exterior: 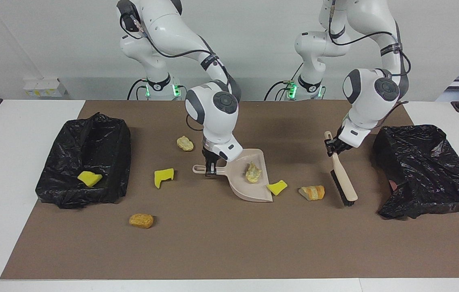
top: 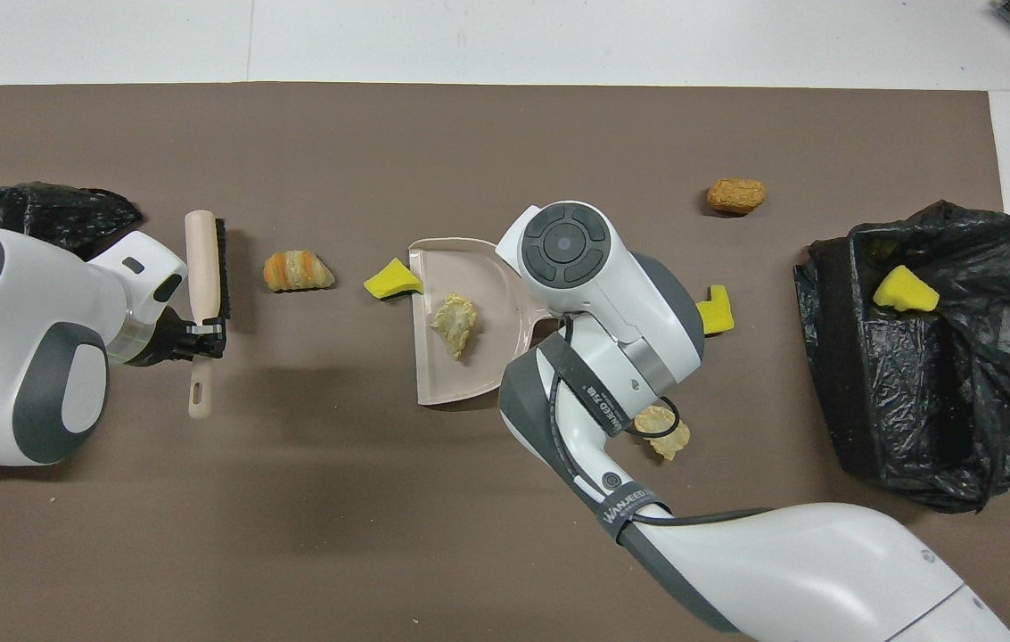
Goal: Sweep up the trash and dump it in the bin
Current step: 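Sweep bread and sponge pieces into the dustpan with the left gripper's brush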
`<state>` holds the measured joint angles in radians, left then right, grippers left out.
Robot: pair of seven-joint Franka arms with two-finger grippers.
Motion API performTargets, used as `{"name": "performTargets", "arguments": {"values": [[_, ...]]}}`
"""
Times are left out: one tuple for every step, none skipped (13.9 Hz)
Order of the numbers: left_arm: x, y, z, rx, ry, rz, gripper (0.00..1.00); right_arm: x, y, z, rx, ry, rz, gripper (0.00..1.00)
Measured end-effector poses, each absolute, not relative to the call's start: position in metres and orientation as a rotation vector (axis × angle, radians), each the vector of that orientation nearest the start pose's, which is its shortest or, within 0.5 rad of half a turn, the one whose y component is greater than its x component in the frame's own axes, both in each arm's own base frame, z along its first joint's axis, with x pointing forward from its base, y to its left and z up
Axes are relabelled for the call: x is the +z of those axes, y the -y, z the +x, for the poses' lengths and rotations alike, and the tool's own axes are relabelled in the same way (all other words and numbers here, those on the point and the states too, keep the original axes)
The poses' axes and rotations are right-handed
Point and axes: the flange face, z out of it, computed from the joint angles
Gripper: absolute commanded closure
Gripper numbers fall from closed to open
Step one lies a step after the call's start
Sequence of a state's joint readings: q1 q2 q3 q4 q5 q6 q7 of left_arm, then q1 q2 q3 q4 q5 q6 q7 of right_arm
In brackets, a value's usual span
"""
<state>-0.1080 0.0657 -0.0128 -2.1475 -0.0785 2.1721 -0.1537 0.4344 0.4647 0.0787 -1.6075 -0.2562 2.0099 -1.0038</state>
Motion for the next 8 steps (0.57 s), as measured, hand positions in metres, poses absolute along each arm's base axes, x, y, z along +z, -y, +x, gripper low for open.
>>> {"name": "performTargets", "arguments": {"values": [[0.357, 0.072, 0.538, 0.079, 0.1, -3.197, 1.0, 0.356, -0.312, 0.597, -0.155, -2.153, 2.038, 1.0], [0.347, 0.08, 0.537, 0.078, 0.067, -3.198, 1.0, 0.356, -0.312, 0.597, -0.155, -2.153, 2.038, 1.0], [0.343, 0.091, 0.536, 0.07, 0.022, -3.199, 1.0, 0.356, -0.312, 0.597, -0.155, -2.153, 2.038, 1.0], [0.342, 0.111, 0.533, 0.072, -0.037, -3.199, 1.0, 0.356, -0.312, 0.598, -0.156, -2.153, 2.038, 1.0], [0.342, 0.131, 0.528, 0.074, -0.097, -3.197, 1.0, 0.356, -0.312, 0.598, -0.156, -2.153, 2.038, 1.0], [0.342, 0.154, 0.522, 0.077, -0.166, -3.193, 1.0, 0.356, -0.312, 0.598, -0.155, -2.153, 2.038, 1.0], [0.341, 0.175, 0.514, 0.081, -0.229, -3.188, 1.0, 0.356, -0.312, 0.597, -0.156, -2.153, 2.038, 1.0], [0.341, 0.196, 0.506, 0.085, -0.284, -3.182, 1.0, 0.356, -0.312, 0.597, -0.156, -2.153, 2.038, 1.0]]}}
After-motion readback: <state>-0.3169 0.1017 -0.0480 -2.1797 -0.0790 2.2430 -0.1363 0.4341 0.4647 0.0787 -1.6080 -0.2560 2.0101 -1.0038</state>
